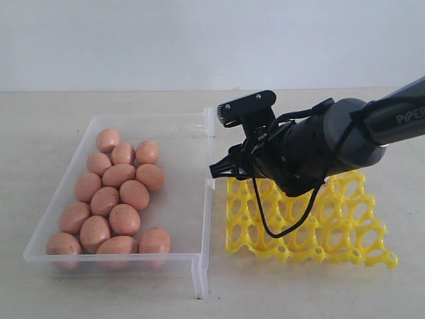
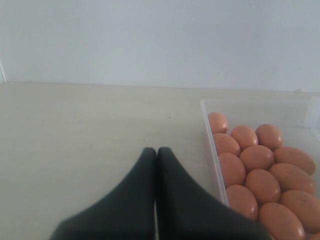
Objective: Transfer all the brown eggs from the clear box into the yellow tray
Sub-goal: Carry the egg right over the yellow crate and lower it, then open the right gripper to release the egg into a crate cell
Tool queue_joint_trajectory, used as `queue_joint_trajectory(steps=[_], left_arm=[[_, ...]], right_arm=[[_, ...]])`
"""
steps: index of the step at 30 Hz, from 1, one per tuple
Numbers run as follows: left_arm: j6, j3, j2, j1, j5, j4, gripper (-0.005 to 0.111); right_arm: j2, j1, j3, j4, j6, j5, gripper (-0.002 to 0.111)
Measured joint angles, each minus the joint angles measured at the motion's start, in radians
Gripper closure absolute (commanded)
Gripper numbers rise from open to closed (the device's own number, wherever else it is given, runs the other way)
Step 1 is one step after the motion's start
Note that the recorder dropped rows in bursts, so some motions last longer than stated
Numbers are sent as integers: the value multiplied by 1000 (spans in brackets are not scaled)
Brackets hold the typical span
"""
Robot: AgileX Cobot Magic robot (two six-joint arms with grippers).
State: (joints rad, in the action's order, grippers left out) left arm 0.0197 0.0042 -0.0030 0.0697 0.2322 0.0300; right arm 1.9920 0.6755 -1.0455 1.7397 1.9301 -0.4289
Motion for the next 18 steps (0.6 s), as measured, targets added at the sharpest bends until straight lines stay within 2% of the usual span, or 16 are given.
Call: queue_joint_trajectory(steps=[2,4,18], left_arm=[[0,0,0,0,0,0,111],[0,0,0,0,0,0,111],[0,0,0,0,0,0,111]], right_arm=[[0,0,0,0,0,4,60],[0,0,0,0,0,4,51],[0,0,0,0,7,-39,50]])
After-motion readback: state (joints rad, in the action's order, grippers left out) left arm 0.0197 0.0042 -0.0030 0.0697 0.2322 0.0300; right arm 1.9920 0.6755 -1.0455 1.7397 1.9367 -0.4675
